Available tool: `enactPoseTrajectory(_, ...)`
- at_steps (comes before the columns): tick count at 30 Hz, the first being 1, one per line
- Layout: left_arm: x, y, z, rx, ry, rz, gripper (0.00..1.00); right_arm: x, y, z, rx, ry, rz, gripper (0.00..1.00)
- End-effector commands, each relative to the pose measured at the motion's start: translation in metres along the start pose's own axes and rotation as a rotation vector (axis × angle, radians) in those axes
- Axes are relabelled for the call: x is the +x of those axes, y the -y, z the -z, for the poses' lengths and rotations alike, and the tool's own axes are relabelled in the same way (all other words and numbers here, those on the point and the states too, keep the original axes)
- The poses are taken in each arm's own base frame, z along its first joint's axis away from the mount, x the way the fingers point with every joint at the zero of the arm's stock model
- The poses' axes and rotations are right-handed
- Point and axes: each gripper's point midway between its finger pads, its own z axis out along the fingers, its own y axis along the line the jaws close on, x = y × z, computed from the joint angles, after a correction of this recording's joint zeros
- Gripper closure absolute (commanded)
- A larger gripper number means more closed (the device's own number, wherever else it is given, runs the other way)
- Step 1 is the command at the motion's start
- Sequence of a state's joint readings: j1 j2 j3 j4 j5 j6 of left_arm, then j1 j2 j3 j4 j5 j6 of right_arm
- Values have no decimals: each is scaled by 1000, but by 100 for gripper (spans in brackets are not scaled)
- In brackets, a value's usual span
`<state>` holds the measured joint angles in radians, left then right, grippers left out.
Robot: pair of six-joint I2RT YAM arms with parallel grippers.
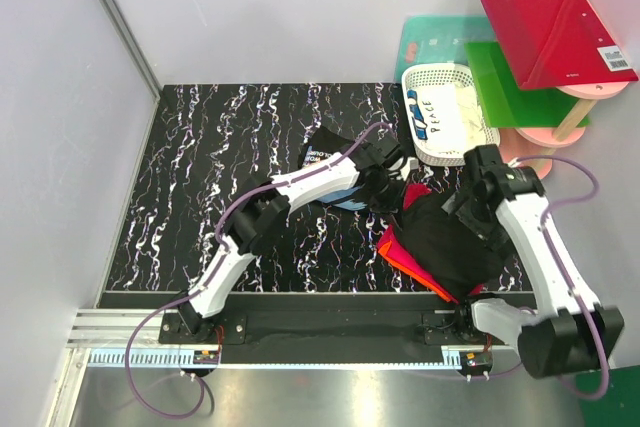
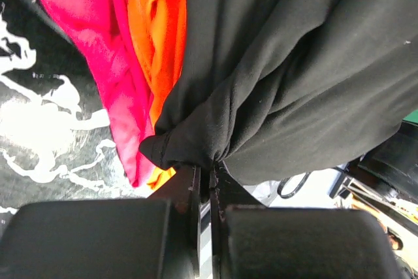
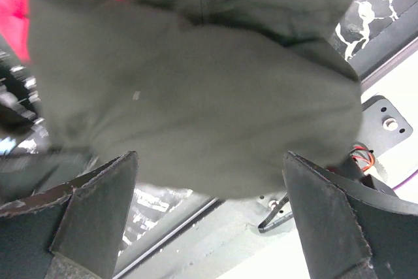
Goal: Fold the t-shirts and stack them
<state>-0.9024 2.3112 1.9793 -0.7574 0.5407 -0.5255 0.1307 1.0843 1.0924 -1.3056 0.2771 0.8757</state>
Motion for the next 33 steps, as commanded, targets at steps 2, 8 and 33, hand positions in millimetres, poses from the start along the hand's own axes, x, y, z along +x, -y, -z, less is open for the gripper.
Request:
enactPoseTrajectory(2,-7,23,43,39,76,-33,100,-19,-21,-30,43,43,-27,0)
enactPoseTrajectory(8,1,18,42,34,59,-28,100,-40,-40,-40,62,80,24,0)
enactPoseTrajectory(33,34,23,54,81,-20,18,100,-81,-89,-28,-80,180,94,100)
